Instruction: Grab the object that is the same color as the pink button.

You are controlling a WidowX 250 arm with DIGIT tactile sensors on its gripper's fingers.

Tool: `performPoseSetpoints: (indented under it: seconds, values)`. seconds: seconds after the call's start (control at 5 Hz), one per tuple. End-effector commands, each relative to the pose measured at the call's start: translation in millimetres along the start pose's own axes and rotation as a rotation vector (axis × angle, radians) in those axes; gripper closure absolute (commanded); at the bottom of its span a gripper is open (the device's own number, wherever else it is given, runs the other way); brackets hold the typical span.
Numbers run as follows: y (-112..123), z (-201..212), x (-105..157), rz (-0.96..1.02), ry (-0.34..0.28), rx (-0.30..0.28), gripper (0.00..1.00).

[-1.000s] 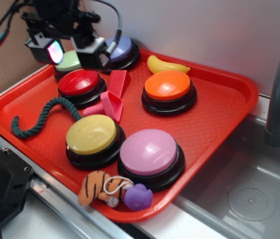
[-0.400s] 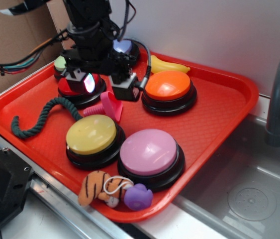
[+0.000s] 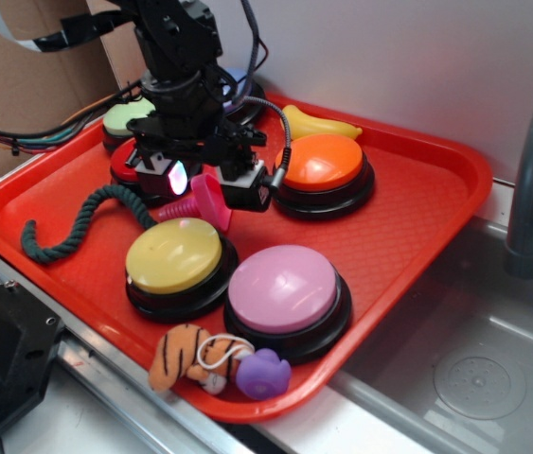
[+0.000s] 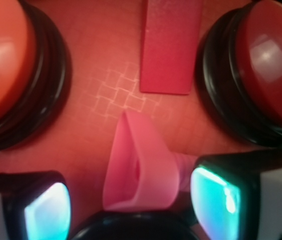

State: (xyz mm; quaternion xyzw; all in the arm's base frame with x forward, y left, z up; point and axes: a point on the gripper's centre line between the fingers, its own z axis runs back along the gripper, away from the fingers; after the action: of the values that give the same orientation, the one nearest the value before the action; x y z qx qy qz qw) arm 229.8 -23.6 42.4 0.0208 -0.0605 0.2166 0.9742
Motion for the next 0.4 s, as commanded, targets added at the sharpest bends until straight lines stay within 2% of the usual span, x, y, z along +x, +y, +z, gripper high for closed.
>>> performPoseSetpoints:
  seconds: [0.0, 0.2]
  values:
    - [-1.8, -0.5, 4.0, 0.009, -0.038, 0.006, 0.93]
    - [-1.3, -0.8, 4.0, 0.016, -0.043, 0.008, 0.99]
